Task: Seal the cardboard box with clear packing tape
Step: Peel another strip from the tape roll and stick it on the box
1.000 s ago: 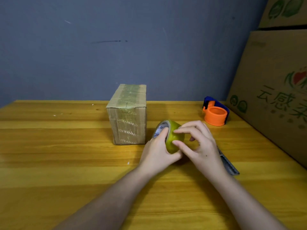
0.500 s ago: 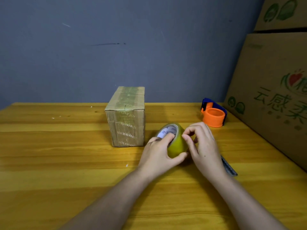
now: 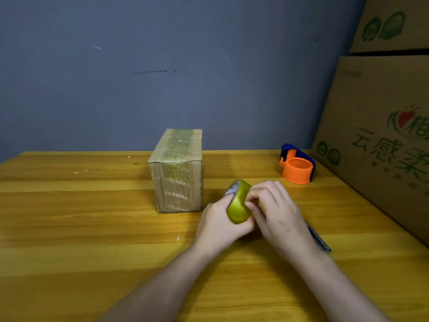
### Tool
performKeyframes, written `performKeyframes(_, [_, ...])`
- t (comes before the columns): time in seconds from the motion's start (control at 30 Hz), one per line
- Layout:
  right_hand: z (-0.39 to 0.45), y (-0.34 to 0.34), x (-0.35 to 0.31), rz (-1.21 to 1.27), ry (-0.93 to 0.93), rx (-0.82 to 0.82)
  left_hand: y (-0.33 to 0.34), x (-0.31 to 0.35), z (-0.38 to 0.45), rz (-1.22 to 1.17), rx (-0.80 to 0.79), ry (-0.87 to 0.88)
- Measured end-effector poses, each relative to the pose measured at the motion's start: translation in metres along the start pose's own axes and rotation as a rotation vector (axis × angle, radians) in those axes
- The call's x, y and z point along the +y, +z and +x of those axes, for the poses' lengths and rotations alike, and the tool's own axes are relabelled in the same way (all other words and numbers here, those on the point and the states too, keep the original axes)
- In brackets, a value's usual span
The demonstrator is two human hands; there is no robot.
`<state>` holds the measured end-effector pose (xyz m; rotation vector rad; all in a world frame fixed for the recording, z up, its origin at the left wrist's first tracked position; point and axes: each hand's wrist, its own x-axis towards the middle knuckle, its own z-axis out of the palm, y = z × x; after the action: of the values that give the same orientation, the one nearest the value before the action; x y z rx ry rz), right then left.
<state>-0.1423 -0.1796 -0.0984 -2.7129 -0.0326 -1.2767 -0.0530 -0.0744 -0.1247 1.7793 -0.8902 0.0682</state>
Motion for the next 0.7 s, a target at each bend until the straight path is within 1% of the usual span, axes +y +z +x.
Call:
performKeyframes(0.1, [-0.001,0.001,0.000,0.173,0.149,0.009,-0.002,0.004,-0.001,0.098,-0.026,0.024])
performKeyframes(0.23, [-0.001,-0.001,0.001,0.227,0.169,0.011,-0.003,0.006,-0.001,0.084,-0.028,0.026])
performKeyframes(0.33, [0.001,-0.001,0.003,0.253,0.161,0.072,-0.005,0.003,0.000,0.014,-0.069,0.053])
performKeyframes(0.43, [-0.001,0.000,0.006,0.220,0.195,0.155,-0.008,-0.001,0.000,-0.052,-0.144,0.087])
performKeyframes(0.53, [-0.004,0.001,0.009,0.139,0.205,0.205,-0.006,-0.006,0.001,0.052,-0.175,0.107])
performKeyframes(0.57, [-0.005,0.002,0.009,0.099,0.182,0.208,-0.005,-0.007,0.002,0.039,-0.190,0.084])
performKeyframes(0.63, [-0.003,0.001,0.010,0.029,0.124,0.200,-0.003,-0.007,0.002,-0.081,-0.212,0.016])
performKeyframes(0.7, [-0.001,0.000,0.010,-0.013,0.080,0.179,-0.002,-0.007,0.002,-0.134,-0.208,0.003])
